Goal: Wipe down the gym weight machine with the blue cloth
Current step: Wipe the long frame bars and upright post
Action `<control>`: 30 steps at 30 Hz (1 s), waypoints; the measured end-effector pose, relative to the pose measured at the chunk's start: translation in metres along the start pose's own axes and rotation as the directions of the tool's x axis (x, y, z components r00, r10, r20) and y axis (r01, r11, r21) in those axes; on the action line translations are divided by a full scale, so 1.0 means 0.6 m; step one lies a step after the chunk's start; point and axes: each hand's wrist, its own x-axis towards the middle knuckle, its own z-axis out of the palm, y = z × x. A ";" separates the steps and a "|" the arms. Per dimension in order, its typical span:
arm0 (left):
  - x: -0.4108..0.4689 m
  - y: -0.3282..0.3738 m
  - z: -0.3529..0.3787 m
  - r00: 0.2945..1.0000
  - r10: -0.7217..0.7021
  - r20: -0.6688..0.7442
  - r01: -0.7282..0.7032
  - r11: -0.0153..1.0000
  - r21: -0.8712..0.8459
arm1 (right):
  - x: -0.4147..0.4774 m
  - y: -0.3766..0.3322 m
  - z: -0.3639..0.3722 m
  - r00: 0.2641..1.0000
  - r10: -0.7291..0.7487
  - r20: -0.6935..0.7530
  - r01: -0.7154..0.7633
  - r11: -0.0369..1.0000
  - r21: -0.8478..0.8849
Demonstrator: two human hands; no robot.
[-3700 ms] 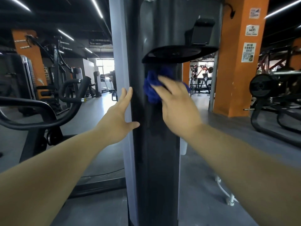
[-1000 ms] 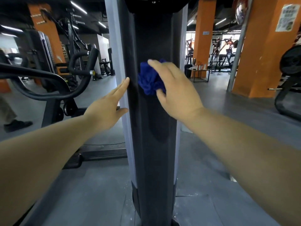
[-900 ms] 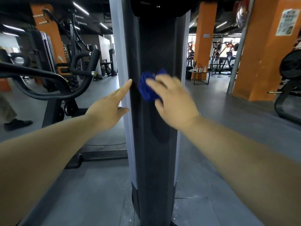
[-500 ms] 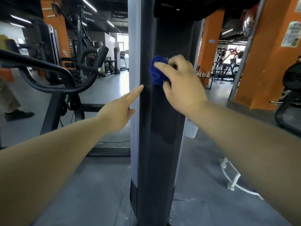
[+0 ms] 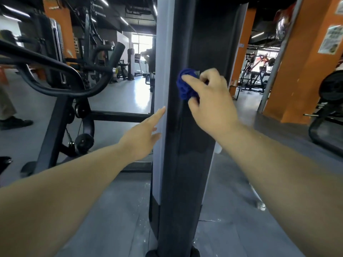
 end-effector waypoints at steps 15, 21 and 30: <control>-0.059 0.011 0.049 0.934 -0.127 0.335 0.347 0.090 -0.934 | -0.183 -0.082 0.041 0.937 0.059 0.345 -0.154 0.954 0.256; -0.064 -0.002 0.048 0.911 -0.010 0.412 0.407 -0.136 -0.903 | -0.175 -0.066 0.039 0.971 0.216 0.098 -0.227 0.966 0.126; -0.003 -0.001 0.160 0.793 0.034 -0.609 -0.394 0.790 -0.469 | -0.236 -0.018 0.130 0.917 0.394 -0.065 -0.362 0.888 0.283</control>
